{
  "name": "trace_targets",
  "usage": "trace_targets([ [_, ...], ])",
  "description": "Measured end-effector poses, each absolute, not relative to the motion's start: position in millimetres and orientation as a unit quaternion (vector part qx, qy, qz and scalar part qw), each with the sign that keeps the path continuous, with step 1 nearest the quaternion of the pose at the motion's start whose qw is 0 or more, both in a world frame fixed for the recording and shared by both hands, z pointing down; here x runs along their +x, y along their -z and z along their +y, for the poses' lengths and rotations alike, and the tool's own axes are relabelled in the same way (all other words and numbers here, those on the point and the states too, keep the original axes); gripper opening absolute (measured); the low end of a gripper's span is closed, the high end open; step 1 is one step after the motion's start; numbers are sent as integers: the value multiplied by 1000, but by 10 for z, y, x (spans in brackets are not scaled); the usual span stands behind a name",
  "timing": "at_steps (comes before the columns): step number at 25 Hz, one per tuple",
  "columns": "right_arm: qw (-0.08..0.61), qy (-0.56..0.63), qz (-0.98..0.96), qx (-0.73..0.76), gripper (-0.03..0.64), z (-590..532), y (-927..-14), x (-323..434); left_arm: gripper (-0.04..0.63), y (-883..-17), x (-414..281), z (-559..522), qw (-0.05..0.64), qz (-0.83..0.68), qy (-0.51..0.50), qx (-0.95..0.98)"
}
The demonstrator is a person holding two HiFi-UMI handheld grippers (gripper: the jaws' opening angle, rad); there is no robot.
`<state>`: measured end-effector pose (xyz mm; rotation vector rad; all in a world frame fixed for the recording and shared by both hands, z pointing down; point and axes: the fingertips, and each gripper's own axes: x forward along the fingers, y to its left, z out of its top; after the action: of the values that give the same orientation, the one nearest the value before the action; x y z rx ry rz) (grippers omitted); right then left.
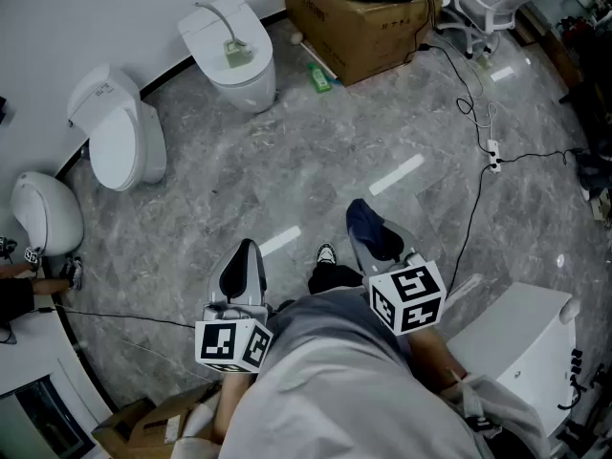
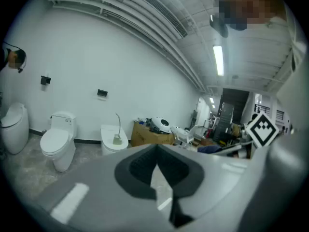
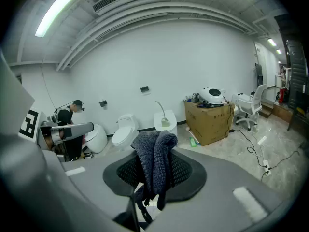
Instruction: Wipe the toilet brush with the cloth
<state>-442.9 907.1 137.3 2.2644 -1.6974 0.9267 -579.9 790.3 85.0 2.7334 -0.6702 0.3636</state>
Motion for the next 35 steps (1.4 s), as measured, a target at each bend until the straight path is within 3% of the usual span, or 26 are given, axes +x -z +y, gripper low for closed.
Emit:
trace_targets([
  [7, 81, -318, -591, 737, 94, 8859, -1511, -4147, 0, -953, -5478, 7793, 164, -231, -125, 951],
  [14, 77, -322, -627, 705, 94, 8769, -1557, -4150, 0, -1026, -5356, 7717, 228, -217, -131, 940],
  [23, 25, -320, -659, 680, 109, 8652, -1486, -4143, 0, -1164, -5280, 7509, 190, -232, -144, 943],
  [31, 44, -306, -621, 720, 109, 8287, -1470, -3714, 0, -1184, -4915, 7009, 198, -223, -127, 946],
  [35, 44, -293, -612, 733, 109, 7952, -1415, -3501, 0, -1038, -4762, 6620, 128, -257, -134, 949],
])
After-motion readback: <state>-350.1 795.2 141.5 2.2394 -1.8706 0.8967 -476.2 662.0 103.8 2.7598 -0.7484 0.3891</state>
